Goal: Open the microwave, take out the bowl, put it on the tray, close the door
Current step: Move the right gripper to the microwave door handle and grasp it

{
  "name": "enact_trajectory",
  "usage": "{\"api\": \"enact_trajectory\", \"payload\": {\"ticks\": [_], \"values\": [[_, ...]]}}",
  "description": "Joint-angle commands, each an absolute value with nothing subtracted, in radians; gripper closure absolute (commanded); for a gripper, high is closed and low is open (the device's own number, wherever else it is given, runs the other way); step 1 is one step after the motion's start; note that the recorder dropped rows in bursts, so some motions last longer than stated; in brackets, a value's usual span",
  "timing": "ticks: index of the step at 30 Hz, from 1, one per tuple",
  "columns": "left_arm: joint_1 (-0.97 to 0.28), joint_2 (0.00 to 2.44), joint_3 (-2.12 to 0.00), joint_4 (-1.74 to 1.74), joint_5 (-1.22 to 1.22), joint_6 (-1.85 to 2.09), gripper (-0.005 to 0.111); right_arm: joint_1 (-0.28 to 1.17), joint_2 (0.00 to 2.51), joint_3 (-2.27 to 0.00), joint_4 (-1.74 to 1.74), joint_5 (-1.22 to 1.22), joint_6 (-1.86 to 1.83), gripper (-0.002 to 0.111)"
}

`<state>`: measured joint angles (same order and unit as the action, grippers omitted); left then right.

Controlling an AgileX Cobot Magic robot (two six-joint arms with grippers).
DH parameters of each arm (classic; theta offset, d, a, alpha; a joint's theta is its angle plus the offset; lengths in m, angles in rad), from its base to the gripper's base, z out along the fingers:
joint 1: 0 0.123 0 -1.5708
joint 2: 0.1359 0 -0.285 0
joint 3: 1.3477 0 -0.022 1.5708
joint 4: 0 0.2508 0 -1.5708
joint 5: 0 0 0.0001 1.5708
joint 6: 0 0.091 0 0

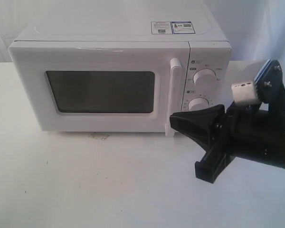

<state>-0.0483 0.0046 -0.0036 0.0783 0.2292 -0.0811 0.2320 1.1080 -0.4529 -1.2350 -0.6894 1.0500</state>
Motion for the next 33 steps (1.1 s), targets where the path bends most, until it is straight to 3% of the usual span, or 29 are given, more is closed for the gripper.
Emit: {"api": "enact_trajectory", "payload": {"ticks": [1,3,6,8,12,22,33], "values": [[-0.047,0.0,0.0,0.075,0.23,-0.082,0.107,0.176,1.204,-0.489,-1.2,-0.799,0.876,0.097],[-0.047,0.0,0.0,0.075,0.23,-0.082,0.107,0.163,1.261,-0.51,-1.191,-0.826,0.758,0.085],[-0.047,0.0,0.0,0.075,0.23,-0.082,0.107,0.148,1.36,-0.529,-1.12,-0.838,0.599,0.058],[-0.047,0.0,0.0,0.075,0.23,-0.082,0.107,0.137,1.418,-0.535,-1.091,-0.88,0.547,0.047],[-0.047,0.0,0.0,0.075,0.23,-0.082,0.107,0.096,1.515,-0.54,-1.02,-1.045,0.395,0.046],[-0.047,0.0,0.0,0.075,0.23,-0.082,0.107,0.002,1.599,-0.535,-0.98,-1.198,0.351,0.046],[-0.047,0.0,0.0,0.075,0.23,-0.082,0.107,-0.01,1.599,-0.549,-0.913,-1.215,0.335,0.046]]}}
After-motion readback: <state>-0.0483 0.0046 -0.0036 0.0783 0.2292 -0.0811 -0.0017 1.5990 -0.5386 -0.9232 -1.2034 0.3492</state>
